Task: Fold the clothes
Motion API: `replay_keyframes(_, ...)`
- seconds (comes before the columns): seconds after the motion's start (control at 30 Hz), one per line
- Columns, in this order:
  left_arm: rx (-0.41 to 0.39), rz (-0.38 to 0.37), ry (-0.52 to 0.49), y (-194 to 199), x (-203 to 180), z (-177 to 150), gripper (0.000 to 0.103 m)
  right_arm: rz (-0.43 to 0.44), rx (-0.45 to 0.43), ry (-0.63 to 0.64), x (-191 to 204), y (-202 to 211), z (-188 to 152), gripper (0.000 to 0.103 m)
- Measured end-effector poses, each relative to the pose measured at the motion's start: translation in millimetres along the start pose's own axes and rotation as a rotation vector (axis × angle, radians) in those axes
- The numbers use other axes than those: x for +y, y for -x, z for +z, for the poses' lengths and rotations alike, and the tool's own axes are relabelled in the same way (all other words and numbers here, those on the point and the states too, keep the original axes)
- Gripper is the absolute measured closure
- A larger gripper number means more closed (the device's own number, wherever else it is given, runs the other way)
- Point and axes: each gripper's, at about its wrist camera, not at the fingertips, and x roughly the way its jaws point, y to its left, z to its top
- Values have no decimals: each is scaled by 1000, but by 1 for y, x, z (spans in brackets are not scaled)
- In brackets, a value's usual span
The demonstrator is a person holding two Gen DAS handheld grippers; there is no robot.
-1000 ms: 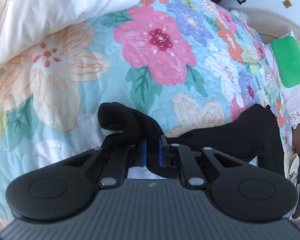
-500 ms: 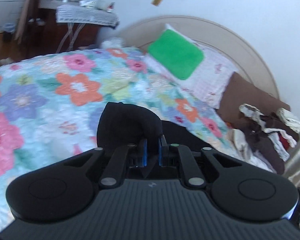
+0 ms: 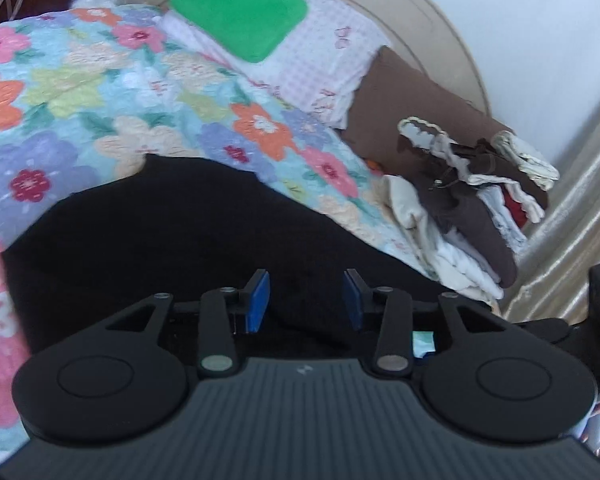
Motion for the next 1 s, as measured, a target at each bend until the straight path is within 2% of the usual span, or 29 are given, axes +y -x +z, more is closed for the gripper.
replay_keyframes(0.07, -1, 70, 59, 8, 31, 6, 62, 4, 23, 2, -10, -4, 3, 41)
replay_keyframes(0.2, -7, 153, 179, 10, 77, 10, 62, 22, -38, -69, -31, -24, 5, 41)
replay_keyframes(0.37, 26, 256, 201, -2, 103, 11, 62, 69, -154, -249, -57, -51, 8, 41)
replay_keyframes(0.47, 32, 250, 225, -5, 114, 10, 62, 69, -179, -309, -66, -67, 20, 41)
replay_keyframes(0.57, 40, 226, 279, -7, 127, 10, 62, 47, -186, -312, -72, -86, 33, 41)
replay_keyframes(0.67, 53, 218, 305, -9, 135, 9, 62, 84, -177, -311, -78, -109, 41, 41)
replay_keyframes(0.7, 55, 215, 309, -9, 137, 8, 62, 98, -191, -287, -76, -113, 43, 50)
replay_keyframes(0.73, 56, 212, 315, -10, 138, 8, 62, 106, -203, -254, -74, -117, 44, 80)
replay_keyframes(0.77, 57, 209, 320, -10, 139, 8, 62, 91, -211, -194, -69, -118, 48, 95)
replay_keyframes(0.83, 55, 207, 328, -9, 141, 7, 62, 42, -262, -110, -61, -111, 54, 95)
replay_keyframes(0.87, 51, 207, 330, -9, 141, 7, 62, 26, -299, -110, -63, -103, 57, 95)
replay_keyframes(1.0, 30, 212, 334, -7, 142, 8, 62, -70, -433, -215, -91, -62, 68, 95)
